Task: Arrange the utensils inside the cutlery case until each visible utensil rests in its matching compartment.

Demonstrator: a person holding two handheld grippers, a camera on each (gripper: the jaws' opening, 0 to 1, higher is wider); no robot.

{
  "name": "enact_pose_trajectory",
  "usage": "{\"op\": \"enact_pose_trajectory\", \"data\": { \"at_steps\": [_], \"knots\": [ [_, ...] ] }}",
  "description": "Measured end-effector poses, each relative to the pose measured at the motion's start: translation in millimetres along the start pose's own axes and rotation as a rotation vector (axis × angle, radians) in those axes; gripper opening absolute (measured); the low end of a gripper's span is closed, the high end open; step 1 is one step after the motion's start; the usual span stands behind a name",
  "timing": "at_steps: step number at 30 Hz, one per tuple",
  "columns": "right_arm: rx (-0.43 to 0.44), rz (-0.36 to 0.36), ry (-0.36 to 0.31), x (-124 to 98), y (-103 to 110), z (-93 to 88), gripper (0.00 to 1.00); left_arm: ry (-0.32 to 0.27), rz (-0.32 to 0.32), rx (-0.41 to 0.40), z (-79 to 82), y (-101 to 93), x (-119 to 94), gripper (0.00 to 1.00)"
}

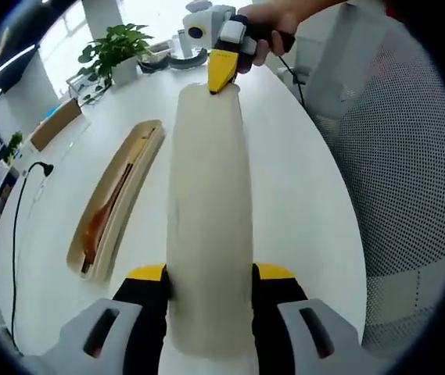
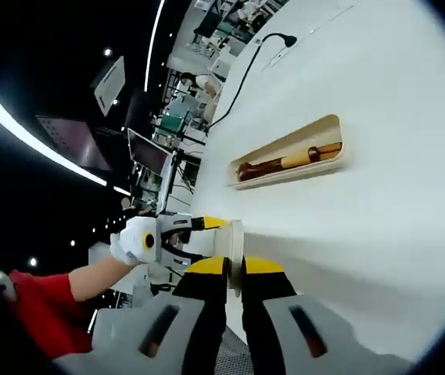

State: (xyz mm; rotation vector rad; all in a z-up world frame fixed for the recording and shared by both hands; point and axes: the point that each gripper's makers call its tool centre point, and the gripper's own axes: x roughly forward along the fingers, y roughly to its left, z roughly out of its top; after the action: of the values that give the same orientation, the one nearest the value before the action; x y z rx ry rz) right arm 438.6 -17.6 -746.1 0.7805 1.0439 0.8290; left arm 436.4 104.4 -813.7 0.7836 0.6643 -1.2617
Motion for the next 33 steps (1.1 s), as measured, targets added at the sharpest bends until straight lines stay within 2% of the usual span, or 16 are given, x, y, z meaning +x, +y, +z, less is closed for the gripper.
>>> {"op": "enact_pose_trajectory", "data": {
  "at_steps": [4,5,7,10,13,14,19,22,25,28,30,31,33],
  "knots": [
    [0.026,-0.006,-0.017,0.2,-1.5,-3.6,0.03,0.024,-0.006,0.007,0.7,1.6,0.1,0.42],
    [0.036,-0.002,-0.023,0.2,0.5,-4.6,0.03,0.035,0.014,0.031,-0.3,6.6,-1.4,0.42],
    [0.034,0.006,-0.035,0.6,5.2,-4.5,0.03,0.059,-0.025,-0.002,-1.9,4.5,-3.0,0.42],
    [0.051,0.022,-0.045,-0.8,10.2,-0.8,0.02,0.071,-0.033,0.009,1.8,9.5,-8.7,0.42],
    [0.080,0.046,-0.079,-6.9,19.4,9.6,0.02,0.035,-0.087,-0.038,11.1,13.7,-19.4,0.42],
    [0.093,0.044,-0.087,-7.9,22.0,13.0,0.02,0.032,-0.086,-0.033,13.1,17.9,-22.2,0.42],
    [0.105,0.031,-0.075,-11.2,44.6,30.5,0.02,0.052,-0.120,-0.006,24.7,36.2,-37.5,0.42],
    [0.129,0.044,-0.109,-14.8,57.2,47.7,0.02,0.062,-0.114,0.014,33.6,50.3,-45.5,0.42],
    [0.114,0.027,-0.118,-15.6,58.5,55.4,0.02,0.082,-0.105,0.042,40.5,62.7,-52.5,0.42],
    [0.114,0.001,-0.096,-17.2,60.3,58.0,0.03,0.110,-0.114,0.057,45.9,66.7,-57.2,0.42],
    [0.102,-0.021,-0.058,-19.4,62.1,58.8,0.03,0.114,-0.118,0.070,48.5,67.8,-59.4,0.42],
    [0.066,-0.062,-0.044,-22.2,59.6,63.2,0.04,0.109,-0.110,0.075,51.9,70.4,-60.6,0.42],
    [-0.014,-0.080,-0.042,-26.4,69.0,66.6,0.04,0.102,-0.101,0.071,57.5,72.8,-62.1,0.42]
  ]
}}
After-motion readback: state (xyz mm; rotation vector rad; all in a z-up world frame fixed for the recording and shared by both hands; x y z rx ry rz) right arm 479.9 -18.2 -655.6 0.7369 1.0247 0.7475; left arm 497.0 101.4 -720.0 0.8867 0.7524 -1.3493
